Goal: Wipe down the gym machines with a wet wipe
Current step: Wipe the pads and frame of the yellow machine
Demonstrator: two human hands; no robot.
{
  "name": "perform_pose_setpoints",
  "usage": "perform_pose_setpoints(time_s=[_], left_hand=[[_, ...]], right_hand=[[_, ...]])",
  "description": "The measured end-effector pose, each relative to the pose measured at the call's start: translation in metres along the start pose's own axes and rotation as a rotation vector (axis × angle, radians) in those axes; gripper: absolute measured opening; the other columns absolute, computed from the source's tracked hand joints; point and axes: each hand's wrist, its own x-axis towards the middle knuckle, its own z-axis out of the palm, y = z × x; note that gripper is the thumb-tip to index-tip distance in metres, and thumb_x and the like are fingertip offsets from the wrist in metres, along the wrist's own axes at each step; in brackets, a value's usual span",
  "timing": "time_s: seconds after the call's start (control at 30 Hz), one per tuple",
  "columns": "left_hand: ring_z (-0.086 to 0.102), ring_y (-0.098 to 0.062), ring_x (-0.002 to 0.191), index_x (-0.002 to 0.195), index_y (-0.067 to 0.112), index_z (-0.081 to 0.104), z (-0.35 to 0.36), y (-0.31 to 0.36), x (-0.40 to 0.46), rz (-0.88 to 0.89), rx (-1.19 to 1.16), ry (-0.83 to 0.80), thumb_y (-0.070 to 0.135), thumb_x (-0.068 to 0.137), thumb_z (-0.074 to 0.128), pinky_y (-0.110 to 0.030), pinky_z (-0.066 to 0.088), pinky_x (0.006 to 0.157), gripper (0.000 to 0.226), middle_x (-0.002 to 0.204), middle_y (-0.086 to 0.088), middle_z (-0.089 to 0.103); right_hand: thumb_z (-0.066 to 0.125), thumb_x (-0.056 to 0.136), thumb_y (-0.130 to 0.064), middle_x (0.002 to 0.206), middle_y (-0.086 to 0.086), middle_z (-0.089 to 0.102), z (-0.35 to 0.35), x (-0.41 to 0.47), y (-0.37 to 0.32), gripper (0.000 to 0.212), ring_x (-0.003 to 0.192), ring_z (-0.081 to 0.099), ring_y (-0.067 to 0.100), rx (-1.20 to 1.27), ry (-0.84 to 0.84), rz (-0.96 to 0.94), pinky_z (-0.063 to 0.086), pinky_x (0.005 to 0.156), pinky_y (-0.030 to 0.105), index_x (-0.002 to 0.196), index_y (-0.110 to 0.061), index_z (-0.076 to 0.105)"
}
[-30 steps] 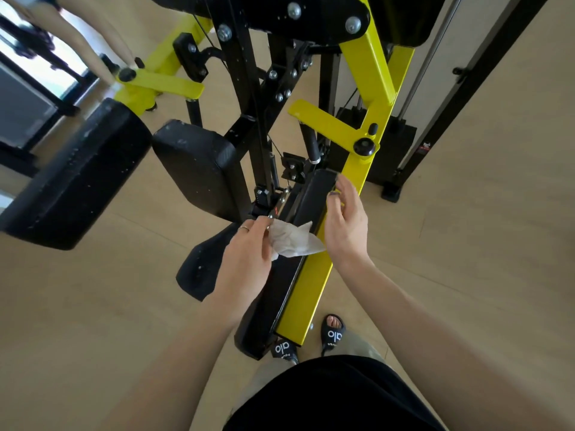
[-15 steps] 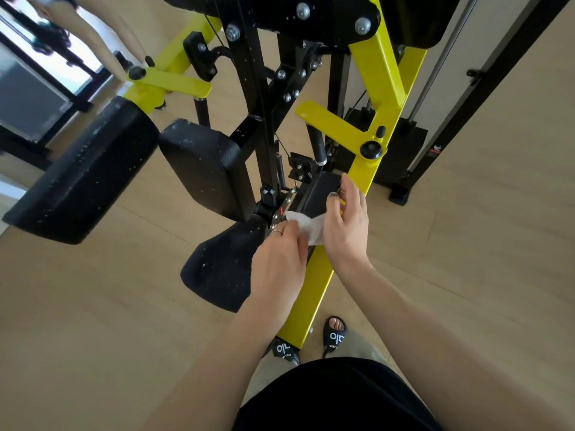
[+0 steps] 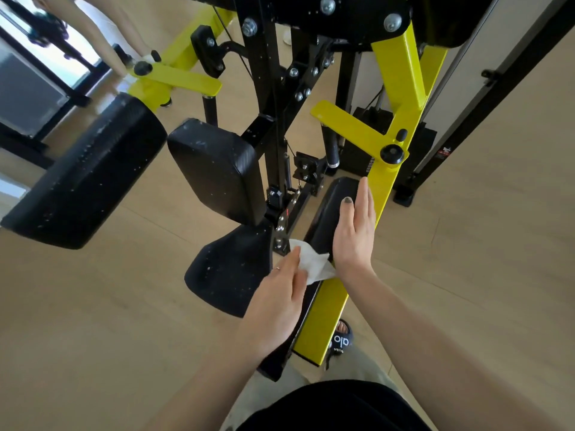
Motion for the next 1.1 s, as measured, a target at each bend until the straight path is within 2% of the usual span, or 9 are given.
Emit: perform_pose_setpoints(time_s=[0.23, 0.37, 0.47, 0.57, 0.67, 0.8, 0.9, 1.03, 1.1], left_hand=[[0.055, 0.01, 0.092, 0.119, 0.025, 0.057, -0.018, 0.028, 0.11, -0.037, -0.508, -0.329, 0.033, 0.112, 0.025, -0.005, 0.041, 0.079, 0.034, 0.104, 0.011, 0.061], [0.051, -0.011, 0.13, 0.139, 0.043, 0.041, -0.015, 0.005, 0.092, 0.014, -0.649, -0.384, 0.038, 0.11, 0.027, -0.029, 0.039, 0.109, 0.033, 0.133, 0.01, 0.055], [0.058, 0.001, 0.12, 0.133, 0.043, 0.05, -0.022, -0.022, 0.053, 0.015, -0.663, -0.473, 0.039, 0.111, 0.03, -0.025, 0.045, 0.106, 0.03, 0.127, 0.014, 0.063], [0.062, -0.007, 0.115, 0.132, 0.034, 0.058, -0.015, -0.033, 0.061, 0.036, -0.683, -0.43, 0.04, 0.11, 0.034, -0.034, 0.051, 0.101, 0.033, 0.123, 0.007, 0.066], [0.052, -0.009, 0.122, 0.136, 0.022, 0.058, -0.007, -0.015, 0.111, 0.024, -0.623, -0.342, 0.036, 0.109, 0.034, -0.026, 0.04, 0.103, 0.038, 0.137, 0.004, 0.05], [0.055, -0.022, 0.109, 0.111, 0.005, 0.068, -0.013, 0.009, 0.166, 0.005, -0.338, -0.297, 0.023, 0.108, 0.03, -0.037, 0.043, 0.096, 0.042, 0.11, -0.001, 0.055], [0.066, -0.02, 0.1, 0.112, 0.015, 0.068, -0.017, 0.006, 0.147, 0.039, -0.536, -0.356, 0.025, 0.107, 0.033, -0.037, 0.054, 0.085, 0.037, 0.108, -0.008, 0.069], [0.067, -0.011, 0.108, 0.115, 0.038, 0.067, -0.024, 0.007, 0.107, -0.018, -0.782, -0.373, 0.013, 0.103, 0.038, -0.034, 0.054, 0.097, 0.04, 0.114, 0.002, 0.072], [0.067, -0.01, 0.113, 0.123, 0.032, 0.067, -0.026, 0.01, 0.111, -0.075, -0.853, -0.428, 0.03, 0.106, 0.039, -0.037, 0.051, 0.103, 0.033, 0.118, 0.003, 0.072]], right_hand=[[0.034, 0.106, -0.038, 0.166, -0.013, 0.025, 0.011, -0.003, -0.008, 0.057, 0.153, 0.018, 0.005, 0.02, 0.123, 0.044, 0.017, 0.127, 0.038, 0.162, -0.033, 0.023], [0.032, 0.102, -0.044, 0.165, -0.016, 0.028, 0.015, -0.003, -0.011, 0.06, 0.152, 0.022, 0.004, 0.012, 0.168, 0.061, 0.02, 0.126, 0.04, 0.16, -0.035, 0.026], [0.031, 0.103, -0.046, 0.165, -0.017, 0.027, 0.017, -0.005, -0.011, 0.058, 0.152, 0.021, 0.003, -0.021, 0.182, 0.052, 0.019, 0.126, 0.04, 0.16, -0.037, 0.025], [0.035, 0.105, -0.04, 0.163, -0.02, 0.028, 0.018, -0.003, -0.01, 0.055, 0.151, 0.023, 0.001, -0.03, 0.198, 0.054, 0.021, 0.126, 0.04, 0.16, -0.037, 0.026], [0.037, 0.107, -0.037, 0.162, -0.022, 0.029, 0.017, 0.0, -0.01, 0.053, 0.15, 0.025, 0.001, -0.038, 0.203, 0.072, 0.023, 0.125, 0.038, 0.159, -0.041, 0.026], [0.036, 0.109, -0.035, 0.164, -0.02, 0.028, 0.017, 0.001, -0.011, 0.053, 0.151, 0.024, 0.003, -0.062, 0.184, 0.072, 0.022, 0.125, 0.036, 0.16, -0.042, 0.023], [0.036, 0.108, -0.036, 0.164, -0.018, 0.029, 0.017, 0.0, -0.011, 0.054, 0.15, 0.025, 0.004, -0.067, 0.195, 0.075, 0.024, 0.124, 0.038, 0.16, -0.042, 0.023], [0.037, 0.106, -0.037, 0.164, -0.016, 0.03, 0.017, 0.0, -0.013, 0.055, 0.15, 0.025, 0.005, -0.064, 0.189, 0.08, 0.026, 0.124, 0.04, 0.16, -0.042, 0.023], [0.037, 0.106, -0.036, 0.164, -0.017, 0.029, 0.017, -0.001, -0.012, 0.056, 0.151, 0.024, 0.004, -0.064, 0.188, 0.072, 0.025, 0.124, 0.041, 0.16, -0.041, 0.023]])
